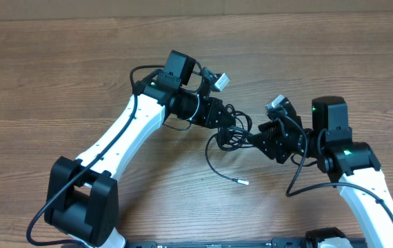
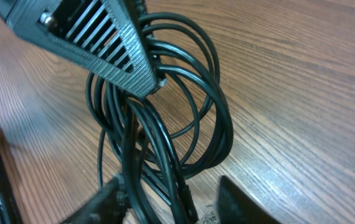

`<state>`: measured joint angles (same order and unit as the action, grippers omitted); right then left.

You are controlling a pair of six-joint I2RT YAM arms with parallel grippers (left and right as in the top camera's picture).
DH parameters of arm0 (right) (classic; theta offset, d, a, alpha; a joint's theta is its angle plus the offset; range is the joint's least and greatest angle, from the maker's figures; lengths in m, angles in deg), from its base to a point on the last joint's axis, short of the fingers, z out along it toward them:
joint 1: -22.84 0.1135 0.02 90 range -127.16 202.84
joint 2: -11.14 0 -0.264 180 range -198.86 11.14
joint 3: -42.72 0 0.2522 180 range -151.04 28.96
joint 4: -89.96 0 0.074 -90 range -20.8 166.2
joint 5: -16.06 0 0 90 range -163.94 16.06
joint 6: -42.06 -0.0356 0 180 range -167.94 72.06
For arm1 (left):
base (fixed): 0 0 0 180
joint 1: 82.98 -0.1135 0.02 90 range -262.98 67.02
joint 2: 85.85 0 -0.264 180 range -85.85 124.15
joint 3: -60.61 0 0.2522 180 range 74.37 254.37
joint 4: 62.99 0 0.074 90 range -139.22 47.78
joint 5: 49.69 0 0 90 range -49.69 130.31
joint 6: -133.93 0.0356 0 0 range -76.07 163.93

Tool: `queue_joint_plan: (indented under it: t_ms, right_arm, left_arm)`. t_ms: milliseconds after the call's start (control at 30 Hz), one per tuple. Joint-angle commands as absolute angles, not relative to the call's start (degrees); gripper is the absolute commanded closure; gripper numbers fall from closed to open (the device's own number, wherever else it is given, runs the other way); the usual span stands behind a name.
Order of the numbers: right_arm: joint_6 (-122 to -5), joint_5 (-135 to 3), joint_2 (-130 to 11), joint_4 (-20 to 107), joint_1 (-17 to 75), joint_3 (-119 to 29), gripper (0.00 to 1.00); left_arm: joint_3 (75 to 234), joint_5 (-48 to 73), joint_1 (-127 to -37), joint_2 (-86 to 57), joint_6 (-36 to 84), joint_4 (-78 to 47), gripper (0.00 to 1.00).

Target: Untangle cables

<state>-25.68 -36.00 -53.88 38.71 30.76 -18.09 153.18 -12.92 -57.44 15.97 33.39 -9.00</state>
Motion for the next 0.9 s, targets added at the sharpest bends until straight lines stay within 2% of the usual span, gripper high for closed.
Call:
queue_joint_plan:
  t_ms: [0,200,300,467,567,700,867]
  right_arm:
    - [-25.59,-36.16,-53.92,39.03,31.05,-19.75,0.65]
    - [-25.59,-36.16,-53.92,38.77,31.05,-19.75,0.74]
    - [-25.59,-36.18,-53.92,38.03,31.05,-19.75,0.76]
    - [-25.59,-36.64,-53.92,37.35,31.05,-19.75,0.94]
    - [-26.22,-40.24,-53.92,37.37,31.02,-19.75,0.96]
    - [-37.11,-54.19,-53.92,38.40,31.02,-19.75,0.96]
    - [-57.09,-80.39,-53.92,36.67,30.54,-19.75,0.96]
  left_arm:
    - [154.25,-15.17,-57.02,16.15,33.21,-9.06,0.96]
    - [154.25,-15.17,-57.04,16.15,33.21,-9.11,0.96]
    - [154.25,-15.15,-57.07,16.12,33.21,-9.11,0.96]
    - [154.25,-12.94,-57.07,16.12,33.24,-9.13,0.96]
    - [154.25,-10.78,-57.13,16.12,33.21,-8.91,0.96]
    - [154.25,-6.49,-57.48,16.12,33.26,-7.31,0.96]
    - [154.25,0.33,-59.36,16.15,33.72,-3.58,0.96]
